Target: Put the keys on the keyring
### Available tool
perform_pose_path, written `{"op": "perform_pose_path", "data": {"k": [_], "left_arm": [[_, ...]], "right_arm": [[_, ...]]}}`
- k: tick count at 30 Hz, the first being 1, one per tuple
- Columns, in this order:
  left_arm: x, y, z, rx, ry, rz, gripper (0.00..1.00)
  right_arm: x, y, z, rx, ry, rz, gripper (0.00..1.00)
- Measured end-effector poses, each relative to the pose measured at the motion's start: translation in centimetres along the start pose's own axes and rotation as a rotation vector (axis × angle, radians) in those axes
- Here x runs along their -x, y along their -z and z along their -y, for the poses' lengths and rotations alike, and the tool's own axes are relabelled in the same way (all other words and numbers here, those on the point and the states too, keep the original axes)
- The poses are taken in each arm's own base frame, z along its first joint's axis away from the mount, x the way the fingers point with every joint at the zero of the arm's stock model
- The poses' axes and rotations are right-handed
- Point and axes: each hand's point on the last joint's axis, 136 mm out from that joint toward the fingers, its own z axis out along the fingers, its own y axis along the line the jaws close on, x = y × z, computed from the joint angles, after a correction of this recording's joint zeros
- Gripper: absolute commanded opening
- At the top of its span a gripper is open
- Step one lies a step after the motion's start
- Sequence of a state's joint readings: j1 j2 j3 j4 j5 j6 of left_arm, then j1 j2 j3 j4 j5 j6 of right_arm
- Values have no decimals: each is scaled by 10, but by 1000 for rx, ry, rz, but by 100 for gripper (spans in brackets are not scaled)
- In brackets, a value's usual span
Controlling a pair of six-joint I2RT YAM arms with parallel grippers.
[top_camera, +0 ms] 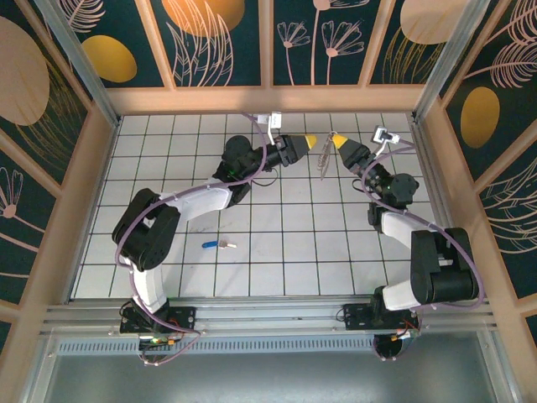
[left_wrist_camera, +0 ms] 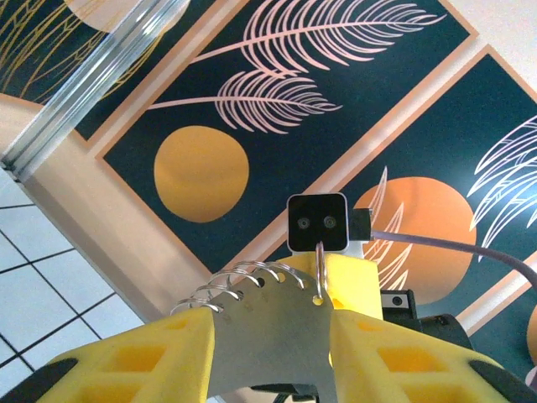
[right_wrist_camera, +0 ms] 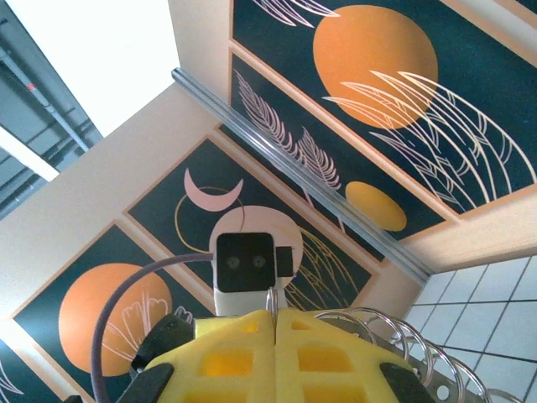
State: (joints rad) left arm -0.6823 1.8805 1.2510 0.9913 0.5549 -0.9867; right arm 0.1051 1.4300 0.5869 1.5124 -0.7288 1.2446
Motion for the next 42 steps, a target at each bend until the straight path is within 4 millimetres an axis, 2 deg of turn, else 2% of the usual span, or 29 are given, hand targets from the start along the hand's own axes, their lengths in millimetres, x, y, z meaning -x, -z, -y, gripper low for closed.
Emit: {"op": "perform_pose_path", "data": {"k": [9, 30, 36, 42], "left_arm": [[9, -12, 13, -56, -7, 42, 41], [7, -24, 14, -77, 3, 40, 40], [3, -25, 9, -72, 11, 34, 37], [4, -26, 6, -64, 19, 41, 27]], "right_arm": [[-2, -4, 0, 6, -28, 14, 0], [-6, -8, 2, 12, -37, 7, 0], [-8, -9, 4, 7, -43, 5, 0], [-9, -10, 5, 8, -47, 1, 0]]}}
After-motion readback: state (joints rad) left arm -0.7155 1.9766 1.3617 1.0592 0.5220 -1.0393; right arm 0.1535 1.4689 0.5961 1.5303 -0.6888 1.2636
